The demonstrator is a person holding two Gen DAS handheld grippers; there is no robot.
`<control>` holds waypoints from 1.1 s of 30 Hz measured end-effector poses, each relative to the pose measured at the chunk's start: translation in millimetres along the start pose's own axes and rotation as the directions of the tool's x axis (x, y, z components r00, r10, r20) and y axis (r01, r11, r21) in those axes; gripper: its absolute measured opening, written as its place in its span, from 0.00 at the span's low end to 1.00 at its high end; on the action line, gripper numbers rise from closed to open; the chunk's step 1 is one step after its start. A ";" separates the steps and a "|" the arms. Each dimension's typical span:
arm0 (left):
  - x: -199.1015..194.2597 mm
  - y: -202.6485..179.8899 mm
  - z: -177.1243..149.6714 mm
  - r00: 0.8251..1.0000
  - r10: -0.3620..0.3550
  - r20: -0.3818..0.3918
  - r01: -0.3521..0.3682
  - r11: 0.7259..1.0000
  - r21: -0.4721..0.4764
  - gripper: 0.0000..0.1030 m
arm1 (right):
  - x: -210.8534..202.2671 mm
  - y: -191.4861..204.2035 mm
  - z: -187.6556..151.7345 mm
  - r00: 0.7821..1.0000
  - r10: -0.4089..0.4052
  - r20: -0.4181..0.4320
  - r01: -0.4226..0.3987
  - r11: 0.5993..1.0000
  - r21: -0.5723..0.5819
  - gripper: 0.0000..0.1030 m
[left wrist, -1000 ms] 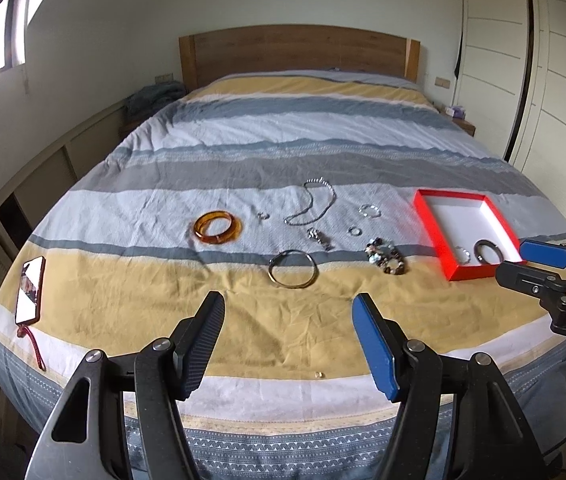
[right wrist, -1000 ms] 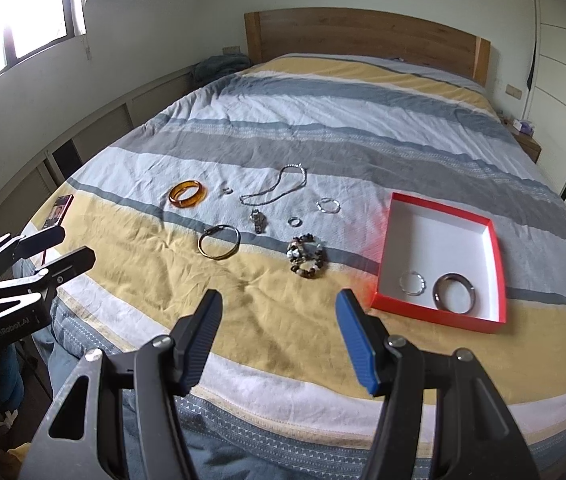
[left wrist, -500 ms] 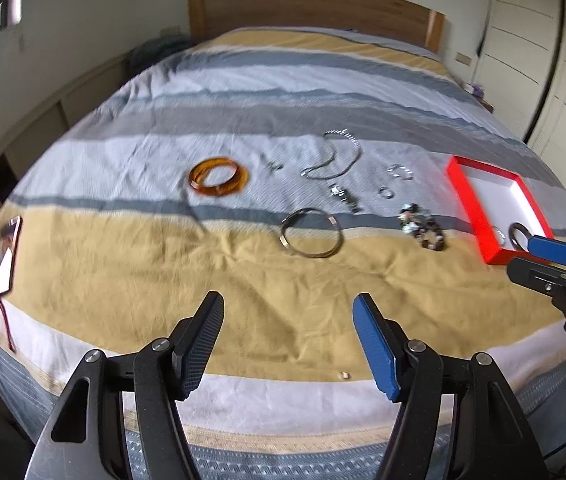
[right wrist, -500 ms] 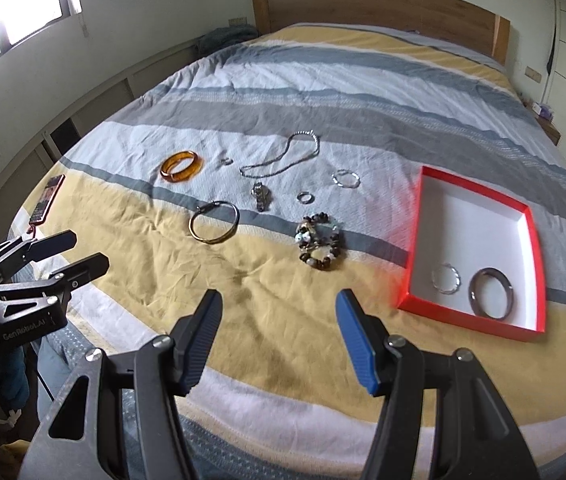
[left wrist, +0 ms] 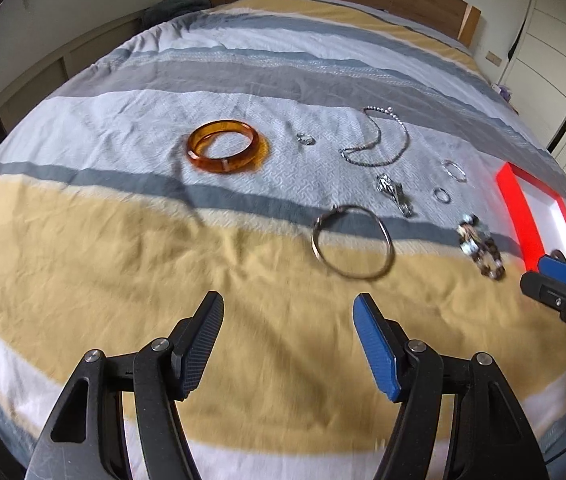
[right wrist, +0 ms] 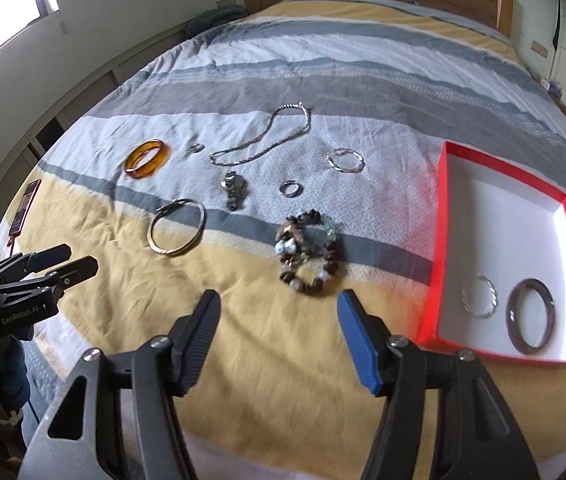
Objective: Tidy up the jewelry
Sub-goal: 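Grasp the plain silver bangle with the left gripper while the right grasps the beaded bracelet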
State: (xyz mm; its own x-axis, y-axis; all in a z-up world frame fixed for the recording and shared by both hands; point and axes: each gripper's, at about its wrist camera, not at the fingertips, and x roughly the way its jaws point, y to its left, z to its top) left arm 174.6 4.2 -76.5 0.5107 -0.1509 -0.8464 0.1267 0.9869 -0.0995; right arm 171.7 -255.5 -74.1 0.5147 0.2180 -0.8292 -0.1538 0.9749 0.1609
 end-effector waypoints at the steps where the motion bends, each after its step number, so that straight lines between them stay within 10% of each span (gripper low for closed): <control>1: 6.3 -1.3 4.9 1.000 0.000 -0.001 0.000 1.000 0.003 0.64 | 4.5 -1.1 3.5 1.000 -0.002 0.000 0.002 1.000 -0.001 0.62; 15: 78.9 -15.5 34.0 0.998 0.028 -0.055 -0.024 0.997 0.071 0.58 | 77.0 -19.6 24.7 0.996 -0.025 -0.083 0.027 0.999 0.023 0.63; 20: 83.3 -23.7 34.8 0.999 0.035 -0.036 -0.031 0.993 0.110 0.34 | 83.5 -18.5 21.8 0.996 -0.033 -0.088 0.034 0.999 0.012 0.62; 25: 84.8 -26.0 37.4 0.999 0.004 -0.042 0.001 0.993 0.116 0.08 | 84.1 -15.0 20.7 0.995 -0.042 -0.091 0.040 0.999 -0.021 0.21; 33: 68.7 -24.6 36.8 0.999 -0.028 -0.029 0.031 0.994 0.101 0.04 | 68.6 -13.7 19.3 0.997 0.016 -0.076 -0.017 1.000 -0.016 0.11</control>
State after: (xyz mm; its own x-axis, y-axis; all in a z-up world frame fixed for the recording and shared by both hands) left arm 237.9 -32.5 -112.9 0.4820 -0.1764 -0.8582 0.2275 0.9711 -0.0719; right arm 225.4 -253.0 -122.8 0.4467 0.2291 -0.8648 -0.1759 0.9703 0.1662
